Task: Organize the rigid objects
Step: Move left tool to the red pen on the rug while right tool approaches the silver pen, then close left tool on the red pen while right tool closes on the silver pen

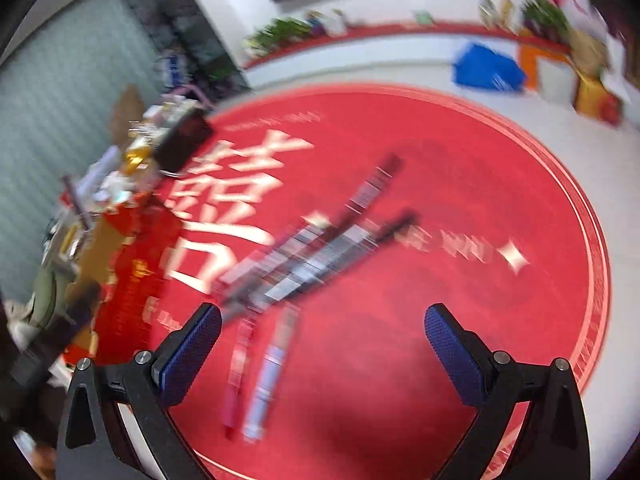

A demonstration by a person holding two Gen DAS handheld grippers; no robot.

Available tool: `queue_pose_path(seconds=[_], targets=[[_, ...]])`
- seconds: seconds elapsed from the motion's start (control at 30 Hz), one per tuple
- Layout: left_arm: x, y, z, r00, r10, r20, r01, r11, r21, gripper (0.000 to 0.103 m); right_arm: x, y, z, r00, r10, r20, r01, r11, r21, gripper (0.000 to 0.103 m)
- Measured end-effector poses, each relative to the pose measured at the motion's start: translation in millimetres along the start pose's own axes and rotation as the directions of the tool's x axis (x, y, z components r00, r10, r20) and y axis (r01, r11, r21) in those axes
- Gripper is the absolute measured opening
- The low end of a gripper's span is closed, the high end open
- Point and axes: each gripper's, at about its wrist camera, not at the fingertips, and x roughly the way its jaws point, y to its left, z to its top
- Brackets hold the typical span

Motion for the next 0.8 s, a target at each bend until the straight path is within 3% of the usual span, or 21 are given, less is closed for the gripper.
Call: queue_pose_path(seconds=[0.03,0.1,0.27,0.4,0.47,0.57,0.8], targets=[[14,-11,-8,0.998,0.036,-0.054,-0.032,0.998,0.061,0.103,2,-9,-4,1.0,-0.018,-0.016,0.018,1.0,0.002,0.102],[28,-26,-24,0.993,0.081,-0.087,-0.069,0.989,0.132,0.103,5,-19,-11,0.998,-0.05,-0.031,0.05,0.999,-0.003,0.102],[51,-45,-36,0.986,0.124,-0.112,-0.103,0.979,0.176,0.103,12,-25,-19,0.997,-0.021,-0.075,0.022,1.0,0.005,0.102],[67,-45,-39,0.975,0.167,-0.147,-0.14,0.974,0.18,0.103,10,-20,-21,0.997,-0.008,-0.078,0.006,1.0,-0.028,0.102],[67,-40,-38,0.971,0.206,-0.119,-0.184,0.968,0.169,0.103,12,-14,-21,0.997,-0.018,-0.074,0.015,0.999,-0.046,0.102],[61,-25,-38,0.951,0.295,-0.088,-0.28,0.947,0.157,0.103,23,4,-21,0.996,-0.04,-0.084,0.033,0.996,-0.085,0.102],[54,1,-46,0.956,0.272,-0.107,-0.262,0.96,0.099,0.103,51,57,-32,0.99,-0.089,-0.109,0.065,0.975,-0.213,0.101]])
